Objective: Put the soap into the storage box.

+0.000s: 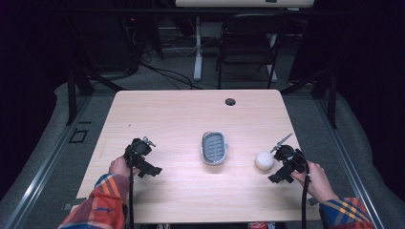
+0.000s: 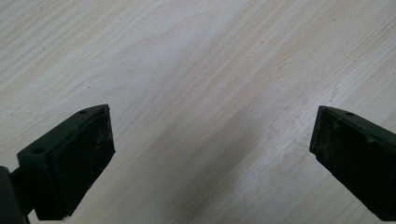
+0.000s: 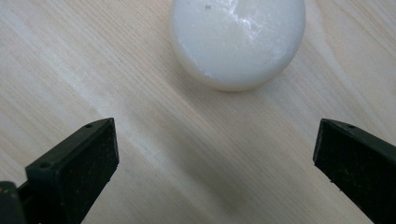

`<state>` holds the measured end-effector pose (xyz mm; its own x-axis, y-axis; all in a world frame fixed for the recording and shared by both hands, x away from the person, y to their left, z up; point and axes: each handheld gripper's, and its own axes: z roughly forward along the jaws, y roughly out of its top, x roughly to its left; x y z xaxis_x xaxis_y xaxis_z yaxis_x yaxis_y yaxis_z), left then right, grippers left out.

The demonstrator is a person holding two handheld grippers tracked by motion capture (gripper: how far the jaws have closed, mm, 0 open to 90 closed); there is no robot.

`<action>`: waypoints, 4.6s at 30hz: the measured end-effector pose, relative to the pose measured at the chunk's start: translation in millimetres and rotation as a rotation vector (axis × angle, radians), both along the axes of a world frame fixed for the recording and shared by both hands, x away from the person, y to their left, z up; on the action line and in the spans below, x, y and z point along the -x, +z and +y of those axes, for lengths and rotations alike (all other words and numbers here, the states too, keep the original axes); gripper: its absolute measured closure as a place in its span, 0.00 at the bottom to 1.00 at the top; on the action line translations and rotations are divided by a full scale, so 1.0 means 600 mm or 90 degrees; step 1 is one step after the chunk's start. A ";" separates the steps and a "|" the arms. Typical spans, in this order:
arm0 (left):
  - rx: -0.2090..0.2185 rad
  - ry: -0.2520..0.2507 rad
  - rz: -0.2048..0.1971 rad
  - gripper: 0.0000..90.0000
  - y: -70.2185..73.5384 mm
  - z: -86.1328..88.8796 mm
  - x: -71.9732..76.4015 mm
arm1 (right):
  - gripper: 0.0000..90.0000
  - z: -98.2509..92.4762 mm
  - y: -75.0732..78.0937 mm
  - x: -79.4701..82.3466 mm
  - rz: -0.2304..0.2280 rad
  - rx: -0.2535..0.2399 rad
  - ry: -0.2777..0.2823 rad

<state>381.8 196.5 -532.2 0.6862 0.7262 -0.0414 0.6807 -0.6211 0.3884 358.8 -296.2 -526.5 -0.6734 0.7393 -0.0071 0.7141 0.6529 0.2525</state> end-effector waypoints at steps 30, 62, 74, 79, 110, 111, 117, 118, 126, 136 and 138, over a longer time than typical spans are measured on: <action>-0.003 -0.005 0.004 0.00 -0.002 -0.003 -0.001 | 0.00 0.024 -0.005 -0.045 0.002 -0.010 0.002; -0.008 -0.008 0.007 0.00 -0.002 -0.004 -0.001 | 0.02 0.057 -0.016 -0.070 -0.001 0.044 0.050; -0.010 -0.008 0.010 0.00 -0.003 -0.005 -0.001 | 0.17 0.067 -0.019 -0.079 0.001 0.044 0.051; -0.011 -0.010 0.014 0.00 -0.004 -0.006 -0.001 | 0.23 0.068 -0.020 -0.081 0.006 0.053 0.052; -0.022 -0.018 0.018 0.00 -0.004 -0.006 -0.001 | 0.26 0.078 -0.006 -0.073 -0.002 0.069 0.072; -0.022 -0.019 0.018 0.00 -0.004 -0.006 -0.001 | 0.26 0.078 -0.006 -0.073 -0.005 0.062 0.071; -0.021 -0.016 0.015 0.00 -0.004 -0.007 0.001 | 0.26 0.080 0.001 -0.072 -0.009 0.060 0.071; -0.020 -0.017 0.015 0.00 -0.004 -0.007 0.001 | 0.26 0.080 0.001 -0.071 -0.015 0.055 0.067; -0.020 -0.017 0.015 0.00 -0.005 -0.007 0.000 | 0.26 0.081 0.007 -0.071 -0.019 0.049 0.065; -0.021 -0.016 0.018 0.00 -0.006 -0.009 0.000 | 0.26 0.087 0.019 -0.075 -0.020 0.056 0.081; -0.020 -0.016 0.018 0.00 -0.005 -0.009 0.000 | 0.26 0.092 0.019 -0.078 -0.025 0.051 0.080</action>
